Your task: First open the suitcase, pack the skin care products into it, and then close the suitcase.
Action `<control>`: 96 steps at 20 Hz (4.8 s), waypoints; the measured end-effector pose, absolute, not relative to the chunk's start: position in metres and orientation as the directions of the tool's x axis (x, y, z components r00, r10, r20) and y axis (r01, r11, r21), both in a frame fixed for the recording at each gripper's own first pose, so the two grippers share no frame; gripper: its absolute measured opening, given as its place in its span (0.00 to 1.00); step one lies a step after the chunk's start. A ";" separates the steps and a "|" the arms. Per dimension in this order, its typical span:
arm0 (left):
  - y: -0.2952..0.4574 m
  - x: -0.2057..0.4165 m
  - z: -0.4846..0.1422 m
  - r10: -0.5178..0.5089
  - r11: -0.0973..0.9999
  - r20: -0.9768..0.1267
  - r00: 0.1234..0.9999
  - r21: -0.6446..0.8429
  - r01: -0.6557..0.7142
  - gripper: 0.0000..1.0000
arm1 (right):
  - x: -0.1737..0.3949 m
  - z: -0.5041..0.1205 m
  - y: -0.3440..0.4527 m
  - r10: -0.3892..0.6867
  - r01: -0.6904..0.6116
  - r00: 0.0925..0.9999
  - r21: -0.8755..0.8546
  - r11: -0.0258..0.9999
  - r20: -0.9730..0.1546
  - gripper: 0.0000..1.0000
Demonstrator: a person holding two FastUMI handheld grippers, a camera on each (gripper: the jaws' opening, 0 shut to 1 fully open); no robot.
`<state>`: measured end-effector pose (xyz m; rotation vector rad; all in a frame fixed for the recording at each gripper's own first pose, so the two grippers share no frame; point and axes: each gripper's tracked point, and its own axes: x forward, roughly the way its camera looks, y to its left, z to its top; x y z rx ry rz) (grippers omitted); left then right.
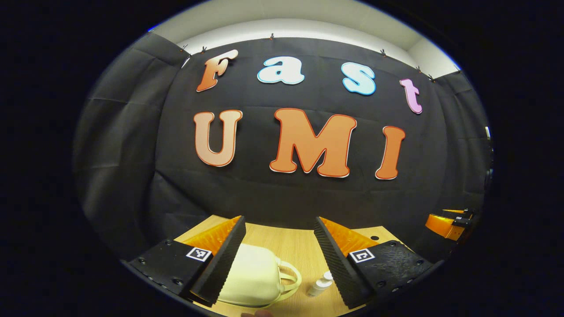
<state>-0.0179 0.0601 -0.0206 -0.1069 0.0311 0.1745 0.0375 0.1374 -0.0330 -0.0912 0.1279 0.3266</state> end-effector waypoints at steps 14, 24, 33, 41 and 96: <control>0.067 -0.019 -0.078 0.129 0.989 -0.120 0.984 0.093 -0.118 0.98 | 0.029 -0.075 0.145 0.267 -0.289 0.943 -0.089 0.953 -0.198 0.96; 0.020 -0.018 -0.172 0.029 0.845 -0.297 0.954 0.518 0.136 0.99 | 0.024 -0.114 0.098 0.185 -0.219 0.939 -0.092 0.971 -0.289 0.96; 0.013 0.003 -0.264 0.064 0.655 -0.432 0.900 0.698 0.289 0.99 | 0.024 -0.146 0.031 0.051 -0.092 0.927 -0.093 0.991 -0.371 0.96; 0.021 0.039 -0.294 0.138 0.509 -0.459 0.877 0.793 0.335 0.99 | 0.020 -0.164 -0.007 -0.029 -0.008 0.908 -0.086 0.996 -0.417 0.96; 0.498 0.027 -0.311 -0.254 0.890 -0.624 0.739 -0.450 -0.074 0.01 | -0.022 -0.077 0.394 0.205 -0.231 0.945 -0.075 0.970 -0.256 1.00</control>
